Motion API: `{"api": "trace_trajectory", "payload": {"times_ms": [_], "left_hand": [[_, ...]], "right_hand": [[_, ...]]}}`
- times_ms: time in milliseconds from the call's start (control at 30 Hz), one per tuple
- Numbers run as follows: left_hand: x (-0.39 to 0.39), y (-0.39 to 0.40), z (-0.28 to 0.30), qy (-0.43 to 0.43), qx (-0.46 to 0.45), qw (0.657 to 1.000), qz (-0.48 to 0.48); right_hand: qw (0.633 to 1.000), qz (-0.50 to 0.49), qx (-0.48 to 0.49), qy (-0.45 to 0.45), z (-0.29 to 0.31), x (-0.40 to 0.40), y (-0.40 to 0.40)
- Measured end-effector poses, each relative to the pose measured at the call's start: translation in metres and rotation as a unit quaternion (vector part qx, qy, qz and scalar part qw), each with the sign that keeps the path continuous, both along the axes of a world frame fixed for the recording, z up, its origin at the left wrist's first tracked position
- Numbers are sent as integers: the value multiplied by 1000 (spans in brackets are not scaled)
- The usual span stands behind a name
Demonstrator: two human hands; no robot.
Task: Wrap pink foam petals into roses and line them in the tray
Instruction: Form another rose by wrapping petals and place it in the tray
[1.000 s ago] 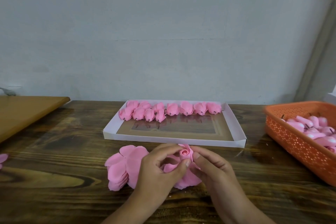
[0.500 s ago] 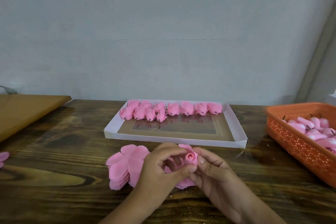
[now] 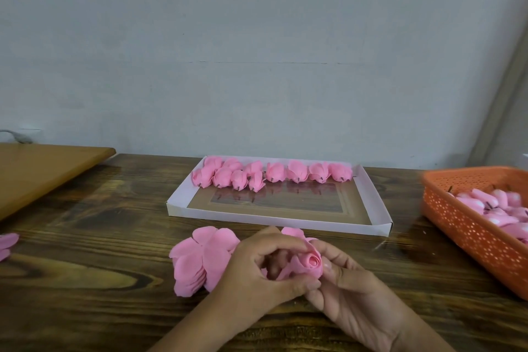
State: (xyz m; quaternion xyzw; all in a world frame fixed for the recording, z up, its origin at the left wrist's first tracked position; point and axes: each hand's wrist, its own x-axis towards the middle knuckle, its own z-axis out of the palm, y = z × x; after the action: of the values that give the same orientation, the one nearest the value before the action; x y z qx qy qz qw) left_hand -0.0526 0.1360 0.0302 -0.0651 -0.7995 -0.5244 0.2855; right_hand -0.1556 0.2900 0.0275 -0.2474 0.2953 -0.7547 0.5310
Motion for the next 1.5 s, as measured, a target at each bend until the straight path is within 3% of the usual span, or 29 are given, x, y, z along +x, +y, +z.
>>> {"api": "trace_trajectory", "payload": {"times_ms": [167,367,533,967,1133,1500], "left_hand": [[1,3,4,-21,64,997,-39],[1,2,5,-42,123,991,-39],[-1,-2,4,-28,62,997,-41],[-2,-4,3,-3,62,997,-45],[-1,-2,5,17,81,995,-47],[2,-3,4,34,38,997,-56]], "right_hand": [[999,37,-27,-20,1,-1,1],[1000,11,1,-18,-2,-4,3],[1000,26,9,2,-1,-3,3],[999,36,13,-21,-1,-1,0],[998,51,-10,21,2,0,0],[999,38,-16,-4,-1,-1,0]]}}
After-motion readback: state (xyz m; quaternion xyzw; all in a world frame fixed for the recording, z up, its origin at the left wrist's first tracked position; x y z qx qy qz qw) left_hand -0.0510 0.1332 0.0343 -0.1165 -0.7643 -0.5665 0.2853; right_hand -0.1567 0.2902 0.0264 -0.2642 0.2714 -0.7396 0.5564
